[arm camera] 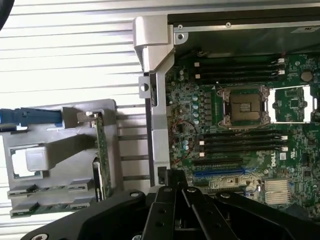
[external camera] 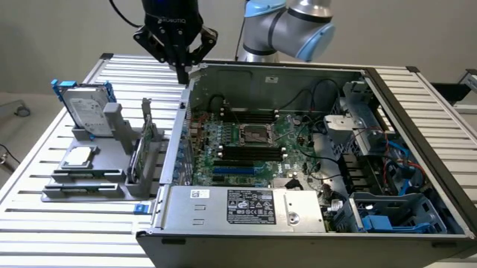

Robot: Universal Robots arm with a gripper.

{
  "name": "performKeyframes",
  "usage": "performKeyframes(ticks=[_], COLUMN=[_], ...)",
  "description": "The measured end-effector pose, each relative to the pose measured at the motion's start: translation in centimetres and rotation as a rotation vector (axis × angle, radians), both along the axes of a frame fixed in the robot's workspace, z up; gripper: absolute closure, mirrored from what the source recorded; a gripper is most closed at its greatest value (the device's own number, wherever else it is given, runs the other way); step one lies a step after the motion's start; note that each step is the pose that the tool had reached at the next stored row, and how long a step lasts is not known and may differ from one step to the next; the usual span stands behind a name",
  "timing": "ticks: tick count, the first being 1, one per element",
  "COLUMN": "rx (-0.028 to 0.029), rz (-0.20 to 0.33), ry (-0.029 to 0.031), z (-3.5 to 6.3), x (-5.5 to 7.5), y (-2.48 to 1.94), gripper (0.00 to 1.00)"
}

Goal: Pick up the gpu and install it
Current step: 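Reach for the gpu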

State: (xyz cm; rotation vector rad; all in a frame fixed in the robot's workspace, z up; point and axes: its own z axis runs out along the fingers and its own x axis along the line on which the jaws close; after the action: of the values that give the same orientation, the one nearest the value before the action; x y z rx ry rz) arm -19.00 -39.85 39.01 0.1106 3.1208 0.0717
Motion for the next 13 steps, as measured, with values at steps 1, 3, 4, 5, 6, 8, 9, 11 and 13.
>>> performKeyframes(ticks=[1, 3, 4, 5, 6, 8, 9, 11, 13], rx=[-0.0007, -0.0020, -0.0026, -0.0032, -0.0039, -0.0052, -0.0060, -0.0080, -0.0105], rz=[0.000, 0.000, 0.000, 0.000, 0.000, 0.000, 0.000, 0.000, 0.000], ry=[0.0010, 0.0034, 0.0047, 0.0061, 0.0077, 0.0108, 0.0126, 0.0165, 0.0205], z=[-0.05, -0.16, -0.22, -0.27, -0.33, -0.43, -0.48, -0.56, -0.63], x=[-0.4, -1.4, -1.8, -2.3, -2.7, -3.7, -4.1, -5.0, -5.8], y=[0.01, 0.02, 0.03, 0.03, 0.04, 0.05, 0.05, 0.06, 0.07], gripper=[0.89, 0.89, 0.89, 0.89, 0.89, 0.89, 0.89, 0.89, 0.89])
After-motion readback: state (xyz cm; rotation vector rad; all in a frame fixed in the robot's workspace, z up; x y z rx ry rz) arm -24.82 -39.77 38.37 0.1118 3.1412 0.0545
